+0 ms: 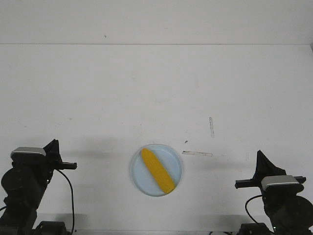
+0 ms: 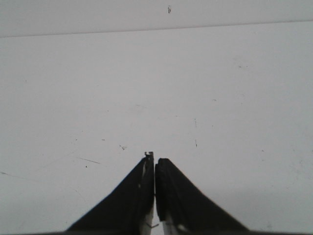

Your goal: Place corn on plate with both arms

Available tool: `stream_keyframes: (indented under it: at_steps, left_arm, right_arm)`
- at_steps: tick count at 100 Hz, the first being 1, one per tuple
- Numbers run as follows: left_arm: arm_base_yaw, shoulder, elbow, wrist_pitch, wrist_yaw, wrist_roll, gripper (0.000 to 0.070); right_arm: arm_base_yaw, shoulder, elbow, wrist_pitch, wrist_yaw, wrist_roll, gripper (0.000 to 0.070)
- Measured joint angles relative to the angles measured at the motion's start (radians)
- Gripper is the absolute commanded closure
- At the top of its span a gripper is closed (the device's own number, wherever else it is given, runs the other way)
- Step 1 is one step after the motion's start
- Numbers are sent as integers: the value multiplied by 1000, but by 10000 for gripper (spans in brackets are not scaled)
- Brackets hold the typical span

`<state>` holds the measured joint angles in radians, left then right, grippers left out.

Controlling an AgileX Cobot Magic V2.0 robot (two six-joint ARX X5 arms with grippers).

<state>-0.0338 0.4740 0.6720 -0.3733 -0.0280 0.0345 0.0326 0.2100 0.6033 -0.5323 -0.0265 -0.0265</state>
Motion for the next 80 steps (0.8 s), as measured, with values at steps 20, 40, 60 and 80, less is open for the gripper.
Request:
stream_keyframes:
  at_steps: [20,40,60,80]
  left_arm:
    - [0,-32,0,2,0,0,700]
    - [0,-155,-71,12,0,0,700]
    - [5,-340,-262,83,0,0,700]
    - [5,-469,-491,219,1,0,700]
  right_arm:
    - [0,0,0,0,0,0,700]
    - [0,0,0,0,0,0,700]
    - [0,0,0,0,0,0,700]
    - [0,0,0,0,0,0,700]
